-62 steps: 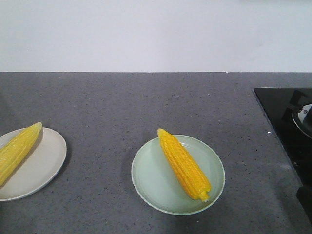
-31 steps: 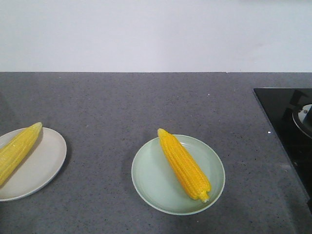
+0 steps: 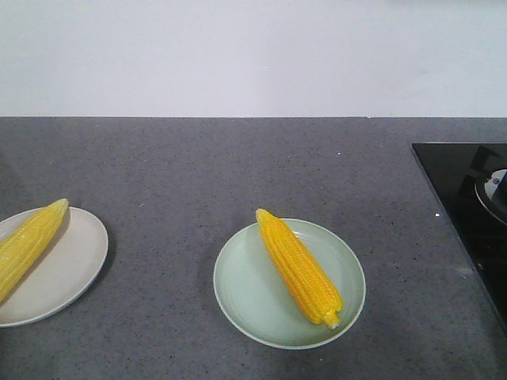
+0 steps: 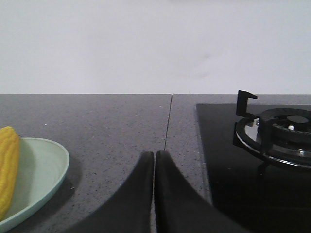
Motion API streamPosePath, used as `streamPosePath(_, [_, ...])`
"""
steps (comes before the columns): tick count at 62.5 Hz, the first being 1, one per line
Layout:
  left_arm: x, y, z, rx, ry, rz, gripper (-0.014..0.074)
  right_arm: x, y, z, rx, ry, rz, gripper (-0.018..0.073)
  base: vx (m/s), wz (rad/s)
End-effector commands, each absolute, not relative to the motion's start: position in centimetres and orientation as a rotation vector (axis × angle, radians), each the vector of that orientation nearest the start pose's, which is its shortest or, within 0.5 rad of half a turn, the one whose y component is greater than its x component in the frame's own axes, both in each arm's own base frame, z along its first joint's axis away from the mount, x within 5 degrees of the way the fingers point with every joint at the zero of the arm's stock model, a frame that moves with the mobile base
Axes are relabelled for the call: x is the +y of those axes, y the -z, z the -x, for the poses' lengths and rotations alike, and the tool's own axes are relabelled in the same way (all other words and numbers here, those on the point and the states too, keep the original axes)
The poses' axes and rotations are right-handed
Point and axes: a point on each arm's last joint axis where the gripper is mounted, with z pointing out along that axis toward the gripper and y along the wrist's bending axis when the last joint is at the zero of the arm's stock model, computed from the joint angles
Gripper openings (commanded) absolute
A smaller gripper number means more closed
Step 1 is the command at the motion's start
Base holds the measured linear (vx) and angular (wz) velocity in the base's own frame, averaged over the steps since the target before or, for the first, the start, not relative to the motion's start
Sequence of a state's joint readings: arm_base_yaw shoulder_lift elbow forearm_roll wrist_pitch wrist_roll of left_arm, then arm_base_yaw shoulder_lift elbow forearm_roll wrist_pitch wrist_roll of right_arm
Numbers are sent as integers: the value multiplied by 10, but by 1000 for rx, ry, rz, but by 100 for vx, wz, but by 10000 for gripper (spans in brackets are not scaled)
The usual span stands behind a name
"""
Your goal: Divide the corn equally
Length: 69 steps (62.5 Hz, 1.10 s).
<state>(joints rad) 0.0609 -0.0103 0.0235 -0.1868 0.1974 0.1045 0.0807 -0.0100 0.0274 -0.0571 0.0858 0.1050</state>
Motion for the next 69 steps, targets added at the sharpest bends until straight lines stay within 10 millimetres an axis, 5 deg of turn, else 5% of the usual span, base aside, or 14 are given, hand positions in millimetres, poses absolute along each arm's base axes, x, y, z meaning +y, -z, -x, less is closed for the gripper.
streamPosePath(1, [1,-190,-56,1621,47,98,-8,3,-201,-57,1509,-72,10,-3,0,0])
streamPosePath(69, [1,-190,-56,1621,47,98,-8,1,-201,-57,1509,-40,-15,-3,0,0])
